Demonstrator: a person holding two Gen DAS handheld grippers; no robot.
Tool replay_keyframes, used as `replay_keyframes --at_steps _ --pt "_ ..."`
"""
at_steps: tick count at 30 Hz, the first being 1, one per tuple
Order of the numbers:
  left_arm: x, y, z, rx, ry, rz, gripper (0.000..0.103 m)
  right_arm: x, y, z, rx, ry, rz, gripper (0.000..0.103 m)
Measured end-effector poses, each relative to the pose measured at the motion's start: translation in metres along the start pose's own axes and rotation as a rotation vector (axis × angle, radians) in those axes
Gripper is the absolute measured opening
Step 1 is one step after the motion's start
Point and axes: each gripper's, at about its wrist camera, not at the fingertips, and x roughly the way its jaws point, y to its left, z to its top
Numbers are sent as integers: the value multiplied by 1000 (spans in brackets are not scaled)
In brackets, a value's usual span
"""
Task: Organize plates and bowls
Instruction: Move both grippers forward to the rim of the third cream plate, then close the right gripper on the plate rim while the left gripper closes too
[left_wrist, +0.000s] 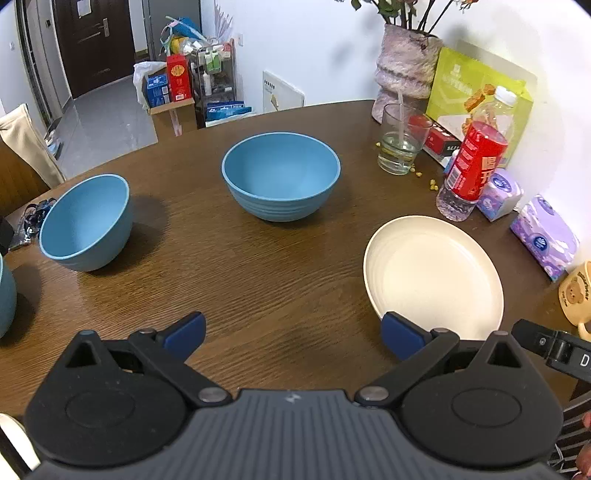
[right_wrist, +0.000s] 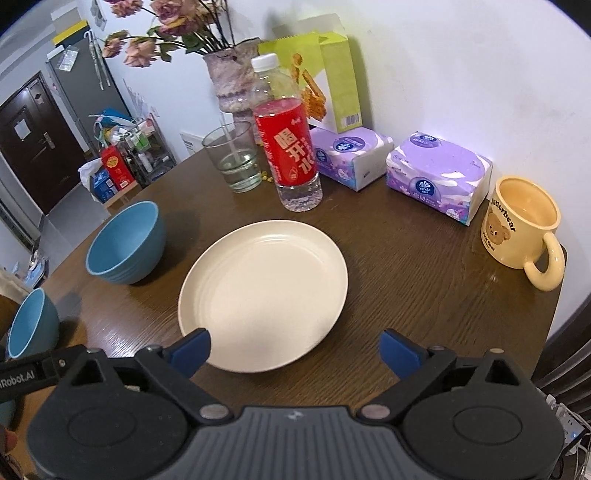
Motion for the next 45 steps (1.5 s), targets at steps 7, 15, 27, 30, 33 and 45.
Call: replay_keyframes --at_steps 7,15,27,30,33,45 --pt "26 -9 9 -15 38 14 103 24 -8 14 22 42 -29 98" --pt "52 -20 17 -26 71 23 103 46 -13 23 17 81 -38 98" --pt "90 -38 26 -39 113 21 102 82 -33 30 39 153 -46 89" --pt "97 -45 30 -45 115 13 102 90 -37 34 41 160 -52 87" --pt "106 -51 34 -50 119 15 102 99 -40 39 40 165 -60 85" --pt "137 -65 49 -91 159 24 90 131 -54 58 37 203 -49 69"
